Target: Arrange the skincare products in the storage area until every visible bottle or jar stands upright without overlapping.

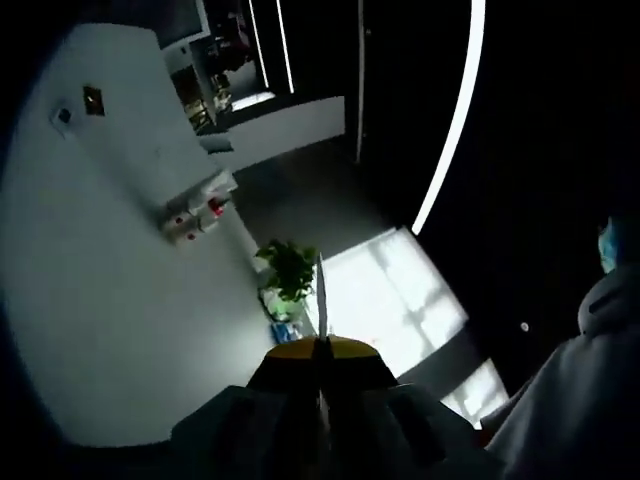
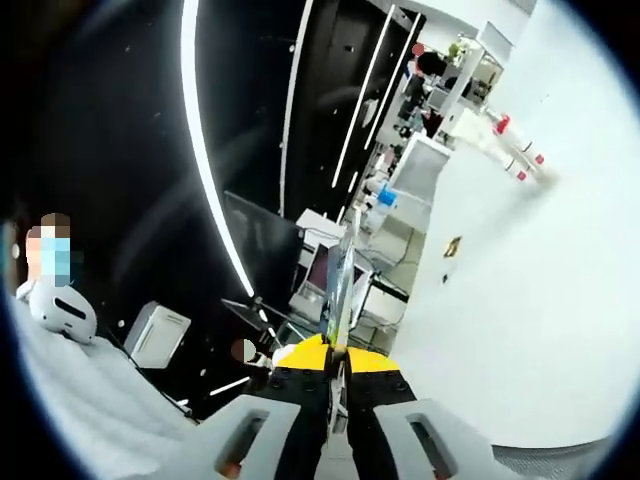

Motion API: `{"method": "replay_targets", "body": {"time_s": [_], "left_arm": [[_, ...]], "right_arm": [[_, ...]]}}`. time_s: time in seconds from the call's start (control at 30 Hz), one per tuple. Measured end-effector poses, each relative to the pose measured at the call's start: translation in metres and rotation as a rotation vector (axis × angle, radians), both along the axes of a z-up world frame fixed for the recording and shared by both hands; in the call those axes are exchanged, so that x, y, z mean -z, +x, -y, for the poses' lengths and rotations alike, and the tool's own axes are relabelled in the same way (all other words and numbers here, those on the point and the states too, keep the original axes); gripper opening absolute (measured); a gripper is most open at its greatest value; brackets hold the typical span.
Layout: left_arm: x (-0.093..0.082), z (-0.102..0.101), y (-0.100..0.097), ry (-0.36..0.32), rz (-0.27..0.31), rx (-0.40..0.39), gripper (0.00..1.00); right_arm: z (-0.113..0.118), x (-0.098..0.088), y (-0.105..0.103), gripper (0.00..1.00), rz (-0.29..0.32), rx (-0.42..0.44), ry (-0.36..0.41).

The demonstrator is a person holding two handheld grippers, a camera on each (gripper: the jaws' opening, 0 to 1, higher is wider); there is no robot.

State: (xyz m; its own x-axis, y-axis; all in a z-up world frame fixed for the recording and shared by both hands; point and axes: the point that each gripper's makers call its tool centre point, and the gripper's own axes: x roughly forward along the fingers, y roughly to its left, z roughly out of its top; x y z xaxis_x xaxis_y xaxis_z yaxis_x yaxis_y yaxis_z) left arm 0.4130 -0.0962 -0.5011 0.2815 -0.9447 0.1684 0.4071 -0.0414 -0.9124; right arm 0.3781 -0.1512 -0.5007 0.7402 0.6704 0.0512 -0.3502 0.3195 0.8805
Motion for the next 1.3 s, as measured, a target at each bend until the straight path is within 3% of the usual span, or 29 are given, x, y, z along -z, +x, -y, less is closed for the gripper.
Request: {"method": "replay_targets", "body": {"time_s": [0.13, 0.2, 0.4, 0.53, 0.7, 0.8, 0.87, 0.93, 1.13, 1.23, 1.3], "left_arm": [[0.001, 0.003, -0.002, 0.013, -0.009, 0.008, 0.00], [0.004, 0.006, -0.004, 0.025, -0.041, 0.022, 0.00], [0.003, 0.011, -0.010, 0.036, -0.016, 0.055, 0.00], [0.008, 0.018, -0.020, 0.068, -0.013, 0.110, 0.01], [0.013, 0.029, -0.043, 0.122, 0.052, 0.222, 0.01], [0.014, 0.031, -0.048, 0.118, 0.035, 0.252, 0.00], [0.014, 0.030, -0.048, 0.108, 0.019, 0.254, 0.00], [0.014, 0.028, -0.047, 0.120, 0.053, 0.247, 0.00], [0.013, 0.025, -0.043, 0.101, 0.029, 0.234, 0.00], [0.013, 0.022, -0.036, 0.071, -0.009, 0.204, 0.00], [0.013, 0.019, -0.032, 0.054, -0.032, 0.191, 0.00]], "right_arm": [[0.003, -0.001, 0.000, 0.00, 0.011, 0.006, -0.006], [0.006, -0.001, 0.000, 0.00, 0.007, 0.016, -0.005], [0.014, -0.006, 0.000, 0.00, -0.005, 0.036, 0.063], [0.022, -0.008, 0.002, 0.00, -0.013, 0.069, 0.103], [0.027, -0.011, 0.004, 0.00, -0.016, 0.095, 0.134], [0.029, -0.010, 0.005, 0.00, -0.022, 0.095, 0.146], [0.028, -0.010, 0.005, 0.00, -0.026, 0.093, 0.153], [0.026, -0.009, 0.005, 0.00, -0.026, 0.090, 0.148], [0.023, -0.007, 0.007, 0.01, 0.002, 0.107, 0.079], [0.017, -0.006, 0.009, 0.17, -0.001, 0.096, 0.070], [0.011, -0.004, 0.008, 0.18, -0.005, 0.065, 0.055]]}}
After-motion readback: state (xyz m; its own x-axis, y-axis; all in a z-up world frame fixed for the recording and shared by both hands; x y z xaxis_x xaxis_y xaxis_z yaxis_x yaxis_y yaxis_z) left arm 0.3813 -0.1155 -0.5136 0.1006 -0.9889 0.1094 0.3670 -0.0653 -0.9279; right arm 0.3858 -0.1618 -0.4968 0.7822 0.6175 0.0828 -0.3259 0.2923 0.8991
